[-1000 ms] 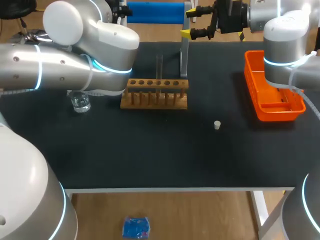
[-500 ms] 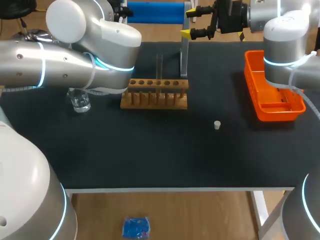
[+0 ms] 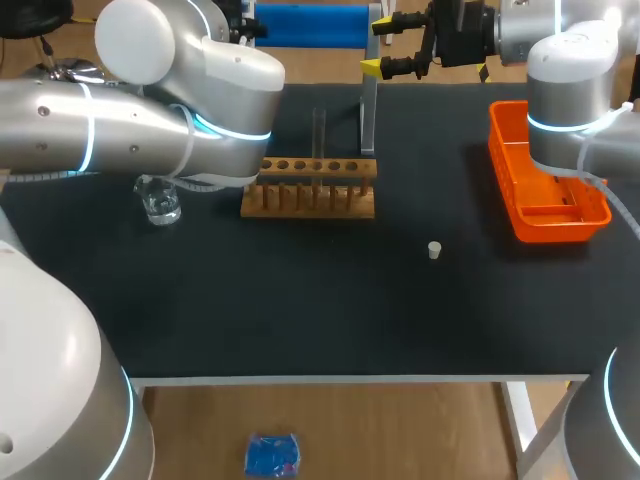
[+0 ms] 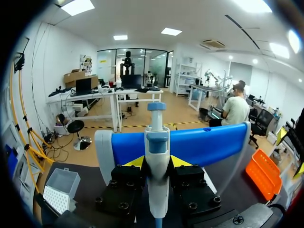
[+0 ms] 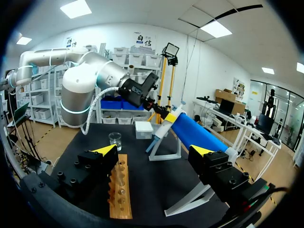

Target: Invert the test tube, pick up the pipette, mount the tip to pipette, aspirate from beaker and dispense into the tube, eject the tip, return the pipette, and cap with the stopper.

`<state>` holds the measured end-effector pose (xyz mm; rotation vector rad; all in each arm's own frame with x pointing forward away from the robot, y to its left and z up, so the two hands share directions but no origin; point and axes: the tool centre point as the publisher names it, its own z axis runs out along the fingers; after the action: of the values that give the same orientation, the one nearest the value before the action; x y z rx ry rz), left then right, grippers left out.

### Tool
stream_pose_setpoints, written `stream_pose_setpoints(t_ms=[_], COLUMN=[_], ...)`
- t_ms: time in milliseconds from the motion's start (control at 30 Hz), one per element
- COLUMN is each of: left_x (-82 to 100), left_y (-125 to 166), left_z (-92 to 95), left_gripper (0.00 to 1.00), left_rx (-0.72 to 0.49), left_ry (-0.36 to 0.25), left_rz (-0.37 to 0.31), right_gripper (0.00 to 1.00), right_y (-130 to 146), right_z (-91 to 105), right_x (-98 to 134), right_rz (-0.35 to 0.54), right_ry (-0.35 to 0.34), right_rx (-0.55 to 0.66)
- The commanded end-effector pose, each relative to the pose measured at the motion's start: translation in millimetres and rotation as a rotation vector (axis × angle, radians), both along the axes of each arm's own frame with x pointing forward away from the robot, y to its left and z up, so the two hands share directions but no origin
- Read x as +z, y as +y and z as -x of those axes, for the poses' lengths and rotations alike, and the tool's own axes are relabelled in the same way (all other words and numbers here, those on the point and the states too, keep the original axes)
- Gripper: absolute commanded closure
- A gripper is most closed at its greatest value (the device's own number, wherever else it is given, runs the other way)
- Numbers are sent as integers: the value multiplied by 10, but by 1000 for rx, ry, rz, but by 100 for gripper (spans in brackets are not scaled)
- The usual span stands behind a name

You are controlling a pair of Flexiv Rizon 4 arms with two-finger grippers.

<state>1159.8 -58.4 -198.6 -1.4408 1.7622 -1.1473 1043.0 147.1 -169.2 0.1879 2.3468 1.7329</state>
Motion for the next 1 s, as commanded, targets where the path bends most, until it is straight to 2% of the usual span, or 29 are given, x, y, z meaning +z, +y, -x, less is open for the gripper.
stream_pose_setpoints(t_ms=[33,267,300,333,367,400,767,1000], left_x=[-9,-42,-48,-50,-51,-54,-67,-11], left_y=[-10,-23,-32,-35,-37,-41,-50,-58], left_z=[-13,-18,-23,-25,-26,-27,-25,4], left_gripper=[100,100,83,48,6,0,0,0], left_rx=[1,-14,-17,-17,-16,-17,-16,-19], left_ry=[8,16,19,19,20,20,21,8], left_rz=[-3,12,11,10,10,12,15,13], right_gripper=[0,0,0,0,0,0,0,0], right_y=[-10,-10,-10,-10,-10,-10,-10,-10], right_z=[0,0,0,0,0,0,0,0], right_x=[8,8,8,8,8,8,8,8], right_rz=[3,3,3,3,3,3,3,3], right_ry=[2,2,2,2,2,2,2,2], right_rx=[2,2,2,2,2,2,2,2])
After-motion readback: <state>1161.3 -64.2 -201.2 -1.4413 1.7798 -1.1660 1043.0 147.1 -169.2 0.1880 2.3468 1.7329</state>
